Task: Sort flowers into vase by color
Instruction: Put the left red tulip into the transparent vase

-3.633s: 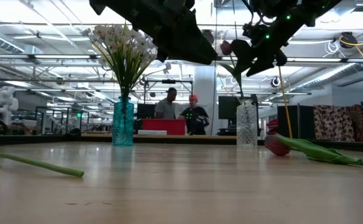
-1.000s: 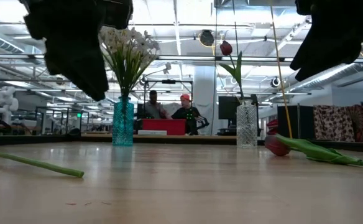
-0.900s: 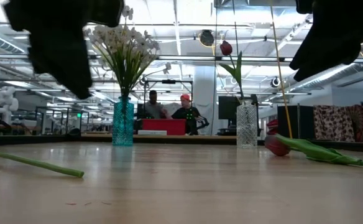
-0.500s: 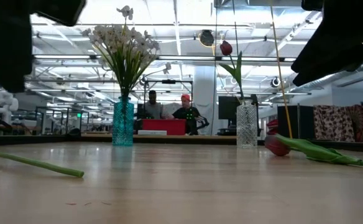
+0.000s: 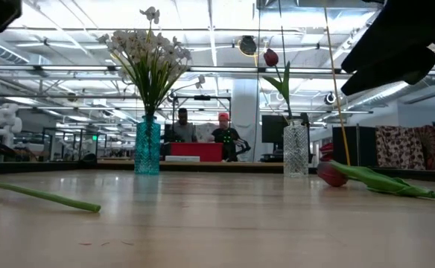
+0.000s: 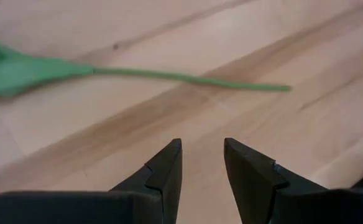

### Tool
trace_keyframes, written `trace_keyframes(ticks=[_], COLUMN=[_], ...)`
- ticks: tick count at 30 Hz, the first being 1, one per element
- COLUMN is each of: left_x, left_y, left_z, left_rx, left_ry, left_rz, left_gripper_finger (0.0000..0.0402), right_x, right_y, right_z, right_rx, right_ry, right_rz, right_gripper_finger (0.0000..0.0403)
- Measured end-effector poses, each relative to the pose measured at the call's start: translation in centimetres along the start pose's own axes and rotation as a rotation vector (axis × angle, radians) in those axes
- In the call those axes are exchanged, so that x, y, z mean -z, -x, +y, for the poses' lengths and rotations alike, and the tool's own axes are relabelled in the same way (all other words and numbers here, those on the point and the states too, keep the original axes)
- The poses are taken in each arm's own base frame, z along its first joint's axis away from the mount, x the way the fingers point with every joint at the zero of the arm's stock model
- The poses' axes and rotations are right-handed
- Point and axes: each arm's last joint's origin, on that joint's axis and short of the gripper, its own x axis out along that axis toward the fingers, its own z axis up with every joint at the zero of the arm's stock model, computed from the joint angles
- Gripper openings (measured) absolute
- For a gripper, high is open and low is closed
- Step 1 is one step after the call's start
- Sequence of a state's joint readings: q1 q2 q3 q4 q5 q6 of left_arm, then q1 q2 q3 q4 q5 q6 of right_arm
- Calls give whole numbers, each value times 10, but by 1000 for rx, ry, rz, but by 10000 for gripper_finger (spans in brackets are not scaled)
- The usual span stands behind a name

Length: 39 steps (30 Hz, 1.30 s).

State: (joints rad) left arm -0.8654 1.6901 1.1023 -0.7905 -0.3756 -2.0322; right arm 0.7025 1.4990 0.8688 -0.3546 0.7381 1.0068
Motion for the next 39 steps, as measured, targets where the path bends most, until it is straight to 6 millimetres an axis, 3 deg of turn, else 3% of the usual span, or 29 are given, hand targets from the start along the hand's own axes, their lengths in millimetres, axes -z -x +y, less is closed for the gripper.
trace_keyframes(ticks=[10, 15, 23, 32, 39], left_x=[9, 6, 5, -20, -32], left_y=[2, -2, -27, -38, -49], left_z=[-6, -4, 0, -3, -7], left_rx=[79, 40, -121, -164, -204], left_ry=[-52, 19, 213, 266, 366], left_rz=[61, 42, 52, -58, -40], left_gripper_finger=[125, 125, 125, 125, 125], right_x=[-2, -2, -2, -2, -2], right_y=[0, 0, 0, 0, 0], right_z=[3, 3, 3, 3, 4], right_rx=[-29, -29, -31, -31, -32], right_ry=[-21, -22, -21, -21, -17], right_rz=[-17, -16, -13, -12, -12], right_gripper_finger=[263, 263, 263, 263, 263])
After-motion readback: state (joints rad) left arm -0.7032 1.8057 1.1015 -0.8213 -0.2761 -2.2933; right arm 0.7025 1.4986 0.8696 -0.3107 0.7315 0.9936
